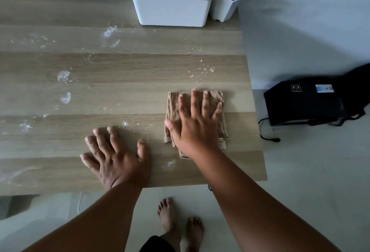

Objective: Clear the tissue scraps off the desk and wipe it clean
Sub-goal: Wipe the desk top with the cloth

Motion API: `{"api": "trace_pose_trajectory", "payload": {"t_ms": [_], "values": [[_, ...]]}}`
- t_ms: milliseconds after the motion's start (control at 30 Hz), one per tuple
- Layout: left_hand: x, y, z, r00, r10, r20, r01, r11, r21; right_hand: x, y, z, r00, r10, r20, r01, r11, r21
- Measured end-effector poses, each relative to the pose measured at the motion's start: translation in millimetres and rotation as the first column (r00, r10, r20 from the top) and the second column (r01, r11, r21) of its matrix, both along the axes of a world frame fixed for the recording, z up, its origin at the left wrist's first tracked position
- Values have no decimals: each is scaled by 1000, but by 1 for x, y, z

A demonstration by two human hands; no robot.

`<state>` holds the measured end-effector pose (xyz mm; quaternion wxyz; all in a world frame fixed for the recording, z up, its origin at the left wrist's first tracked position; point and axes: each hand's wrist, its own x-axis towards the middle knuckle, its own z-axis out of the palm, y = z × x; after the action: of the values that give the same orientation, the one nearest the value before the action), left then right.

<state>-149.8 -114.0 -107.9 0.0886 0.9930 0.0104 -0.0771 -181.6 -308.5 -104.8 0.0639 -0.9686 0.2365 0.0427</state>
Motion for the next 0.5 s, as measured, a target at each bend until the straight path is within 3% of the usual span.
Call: {"api": "trace_pose_trajectory", "payload": {"t_ms": [167,300,500], "values": [[0,1,-1,1000,-9,9,9,1000,-12,-43,38,-8,981,164,101,-165,986,4],[1,2,-1,1000,-5,-4,5,1000,-19,-90,1,-12,975,205,85,-205,979,-16],[1,1,0,1000,-7,-5,7,1000,-18,-61,-67,-3,988,-120,-96,115,992,-51]]}}
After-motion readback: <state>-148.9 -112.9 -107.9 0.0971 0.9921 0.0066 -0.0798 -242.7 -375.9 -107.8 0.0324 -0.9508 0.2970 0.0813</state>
